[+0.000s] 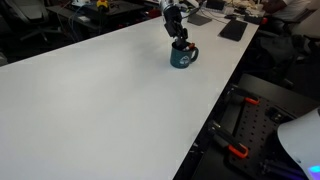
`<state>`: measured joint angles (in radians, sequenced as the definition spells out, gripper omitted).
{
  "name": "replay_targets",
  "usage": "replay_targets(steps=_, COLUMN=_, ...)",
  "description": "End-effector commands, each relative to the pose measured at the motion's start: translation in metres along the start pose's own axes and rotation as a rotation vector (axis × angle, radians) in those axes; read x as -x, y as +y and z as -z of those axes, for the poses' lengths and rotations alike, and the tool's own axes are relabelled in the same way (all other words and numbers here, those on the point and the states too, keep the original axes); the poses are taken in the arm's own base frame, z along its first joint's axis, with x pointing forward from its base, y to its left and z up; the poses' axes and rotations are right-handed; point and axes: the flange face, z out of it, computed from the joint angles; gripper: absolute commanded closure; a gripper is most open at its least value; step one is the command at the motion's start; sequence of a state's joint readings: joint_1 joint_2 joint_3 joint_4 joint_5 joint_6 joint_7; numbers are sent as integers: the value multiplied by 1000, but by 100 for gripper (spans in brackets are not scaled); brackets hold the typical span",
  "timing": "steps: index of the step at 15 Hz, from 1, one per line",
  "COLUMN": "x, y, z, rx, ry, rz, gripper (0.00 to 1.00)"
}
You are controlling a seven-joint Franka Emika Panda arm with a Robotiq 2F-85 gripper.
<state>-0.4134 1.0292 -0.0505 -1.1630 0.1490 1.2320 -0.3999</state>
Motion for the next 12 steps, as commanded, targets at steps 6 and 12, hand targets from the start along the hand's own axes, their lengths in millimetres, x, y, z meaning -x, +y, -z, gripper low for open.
replay_targets(steps=6, x=54, y=-52, z=48, rx=30, ry=87, rz=-35, gripper=0)
replay_targets(steps=12, x=68, y=-73, z=45, rx=41, ry=55, rz=-72, gripper=0)
